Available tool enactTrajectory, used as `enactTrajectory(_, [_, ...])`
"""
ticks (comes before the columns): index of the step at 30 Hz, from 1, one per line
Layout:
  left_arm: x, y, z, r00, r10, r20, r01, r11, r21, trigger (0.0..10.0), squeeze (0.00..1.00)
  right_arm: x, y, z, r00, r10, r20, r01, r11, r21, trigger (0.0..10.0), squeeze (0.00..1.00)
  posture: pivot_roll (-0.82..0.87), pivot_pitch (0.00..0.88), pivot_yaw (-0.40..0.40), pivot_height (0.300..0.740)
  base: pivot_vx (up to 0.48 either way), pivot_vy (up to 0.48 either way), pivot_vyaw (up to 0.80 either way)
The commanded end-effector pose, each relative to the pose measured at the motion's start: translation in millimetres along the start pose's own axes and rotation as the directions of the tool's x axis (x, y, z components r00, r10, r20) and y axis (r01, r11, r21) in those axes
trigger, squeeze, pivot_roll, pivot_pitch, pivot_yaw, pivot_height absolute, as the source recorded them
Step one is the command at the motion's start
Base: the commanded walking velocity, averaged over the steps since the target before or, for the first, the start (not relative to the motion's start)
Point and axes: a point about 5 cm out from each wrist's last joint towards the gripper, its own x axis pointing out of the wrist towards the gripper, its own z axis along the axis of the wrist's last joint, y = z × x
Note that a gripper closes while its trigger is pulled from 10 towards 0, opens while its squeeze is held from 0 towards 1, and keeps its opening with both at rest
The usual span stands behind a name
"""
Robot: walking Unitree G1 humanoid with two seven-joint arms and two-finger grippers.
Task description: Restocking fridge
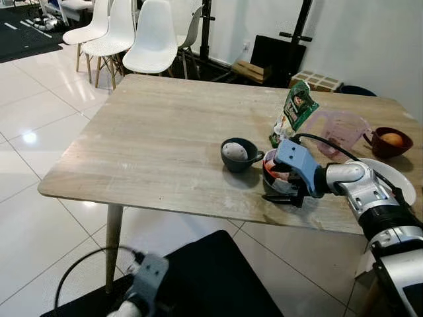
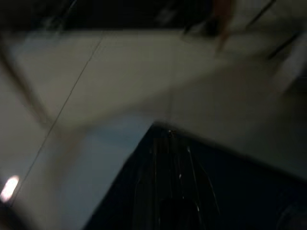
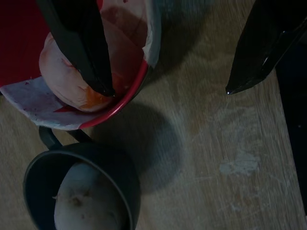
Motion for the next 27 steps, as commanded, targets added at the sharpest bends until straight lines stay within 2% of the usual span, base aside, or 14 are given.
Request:
enactTrajectory(1, [-0.3,-5.7,2.3,0.998,-0.058,0.007,0.058,0.998,-0.008,10.0,0.0,1.1,1.9,-0.5,1.0,0.017,-0.01,-0.017,1.0,-0.016,10.0,0.0,-0.06,0.053,-0.065,0.7,0.0,0.0,0.0])
enactTrajectory(2, [0.3,-8.9,11.5,0.99,-0.137,0.034,0.137,0.991,0.01,10.0,0.0,1.6,3.0,-0.8,1.0,0.026,-0.01,-0.026,0.999,-0.018,10.0,0.0,-0.06,0.053,-0.065,0.7,0.0,0.0,0.0])
enactTrajectory(5, [-0.3,-11.3,16.9,0.981,-0.19,0.045,0.188,0.982,0.029,10.0,0.0,1.8,3.5,-0.8,0.999,0.031,-0.009,-0.031,0.999,-0.018,10.0,0.0,-0.06,0.053,-0.064,0.7,0.0,0.0,0.0])
enactTrajectory(7, [-1.6,-17.7,32.8,0.952,-0.298,0.076,0.295,0.955,0.044,10.0,0.0,1.8,4.6,-1.4,0.999,0.041,-0.01,-0.041,0.999,-0.019,10.0,0.0,-0.05,0.054,-0.064,0.7,0.0,0.0,0.0])
enactTrajectory(8, [-1.2,-22.8,53.1,0.92,-0.37,0.132,0.368,0.929,0.038,10.0,0.0,1.8,5.1,-2.0,0.999,0.046,-0.011,-0.046,0.999,-0.02,10.0,0.0,-0.05,0.055,-0.063,0.7,0.0,0.0,0.0])
enactTrajectory(9, [-1.2,-22.8,53.1,0.92,-0.37,0.132,0.368,0.929,0.038,10.0,0.0,1.8,5.1,-2.0,0.999,0.046,-0.011,-0.046,0.999,-0.02,10.0,0.0,-0.05,0.055,-0.063,0.7,0.0,0.0,0.0])
enactTrajectory(11, [1.4,-23.6,70.9,0.904,-0.383,0.189,0.39,0.921,0.005,10.0,0.0,1.9,5.3,-2.2,0.999,0.046,-0.011,-0.047,0.999,-0.021,10.0,0.0,-0.05,0.056,-0.064,0.7,0.0,0.0,0.0])
enactTrajectory(14, [5.3,-23.6,83.7,0.895,-0.382,0.23,0.391,0.92,0.006,10.0,0.0,2.1,5.4,-2.1,0.999,0.048,-0.01,-0.048,0.999,-0.021,10.0,0.0,-0.05,0.056,-0.063,0.7,0.0,0.0,0.0])
enactTrajectory(16, [14.0,-21.3,113.3,0.878,-0.355,0.321,0.367,0.93,0.023,10.0,0.0,2.7,5.9,-1.4,0.999,0.051,-0.007,-0.051,0.998,-0.021,10.0,0.0,-0.05,0.056,-0.062,0.7,0.0,0.0,0.0])
enactTrajectory(17, [21.9,-15.9,138.4,0.872,-0.313,0.377,0.318,0.947,0.049,10.0,0.0,4.2,7.1,-0.7,0.998,0.059,-0.004,-0.059,0.998,-0.023,10.0,0.0,-0.05,0.056,-0.06,0.7,0.0,0.0,0.0])
enactTrajectory(21, [25.4,-9.9,155.6,0.876,-0.283,0.391,0.277,0.958,0.075,10.0,0.0,6.0,9.3,-0.1,0.997,0.072,-0.001,-0.072,0.997,-0.028,10.0,0.0,-0.05,0.056,-0.057,0.7,0.0,0.0,0.0])
enactTrajectory(23, [27.5,-2.8,164.0,0.882,-0.241,0.406,0.222,0.971,0.093,10.0,0.0,8.0,10.2,1.5,0.997,0.072,0.005,-0.072,0.997,-0.038,10.0,0.0,-0.05,0.056,-0.056,0.7,0.0,0.0,0.0])
enactTrajectory(25, [31.8,10.4,170.4,0.903,-0.148,0.402,0.136,0.989,0.06,10.0,0.0,12.1,9.5,6.3,0.998,0.055,0.021,-0.054,0.998,-0.038,10.0,0.0,-0.05,0.057,-0.054,0.7,0.0,0.0,0.0])
enactTrajectory(27, [32.5,12.7,171.5,0.905,-0.134,0.404,0.119,0.991,0.06,10.0,0.0,12.9,9.3,7.2,0.998,0.052,0.022,-0.051,0.998,-0.041,10.0,0.0,-0.05,0.057,-0.054,0.7,0.0,0.0,0.0])
